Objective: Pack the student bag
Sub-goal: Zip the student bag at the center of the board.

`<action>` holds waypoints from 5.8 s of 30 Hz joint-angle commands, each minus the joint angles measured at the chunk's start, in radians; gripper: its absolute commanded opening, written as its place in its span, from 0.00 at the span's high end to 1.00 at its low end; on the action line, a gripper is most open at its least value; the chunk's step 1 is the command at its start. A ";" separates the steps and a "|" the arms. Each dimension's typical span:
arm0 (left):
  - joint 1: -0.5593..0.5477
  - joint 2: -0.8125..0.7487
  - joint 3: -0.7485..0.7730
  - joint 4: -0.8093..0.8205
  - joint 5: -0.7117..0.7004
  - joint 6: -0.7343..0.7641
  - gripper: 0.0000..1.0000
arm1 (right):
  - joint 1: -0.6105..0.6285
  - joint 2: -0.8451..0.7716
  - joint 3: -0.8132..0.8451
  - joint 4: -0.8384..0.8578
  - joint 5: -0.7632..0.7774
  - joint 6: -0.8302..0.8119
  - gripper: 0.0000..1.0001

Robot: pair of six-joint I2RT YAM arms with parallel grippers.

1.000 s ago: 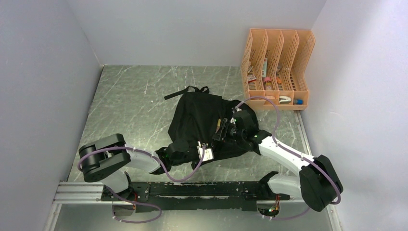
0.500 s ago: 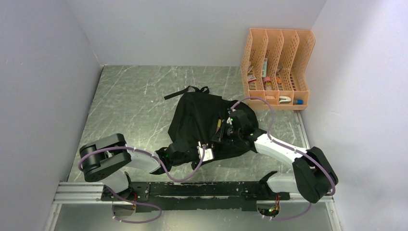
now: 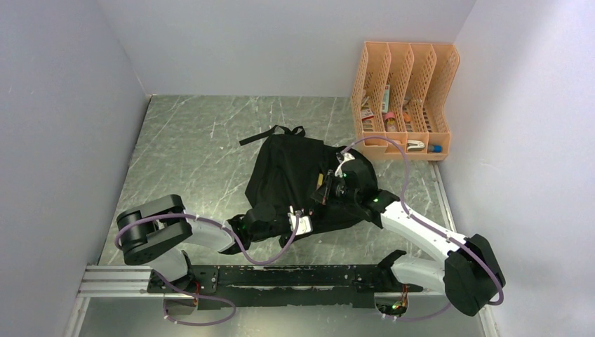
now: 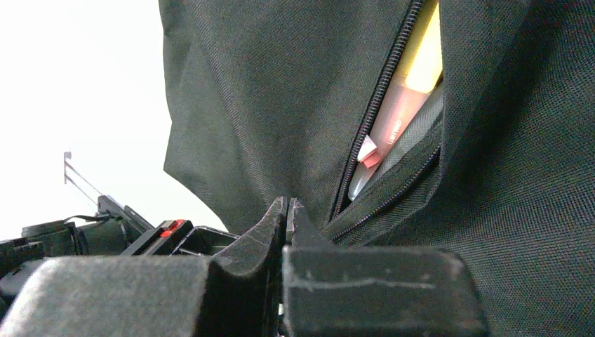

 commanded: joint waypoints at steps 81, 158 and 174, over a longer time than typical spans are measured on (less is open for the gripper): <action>0.067 -0.129 -0.015 0.335 0.033 -0.296 0.31 | -0.029 -0.211 0.015 0.069 -0.179 0.081 1.00; 0.278 0.031 0.157 0.256 0.280 -0.513 0.95 | -0.026 -0.377 -0.191 0.069 0.025 -0.077 0.54; 0.328 0.002 0.227 0.118 0.302 -0.499 0.95 | 0.242 -0.292 -0.234 0.333 0.362 -0.369 0.57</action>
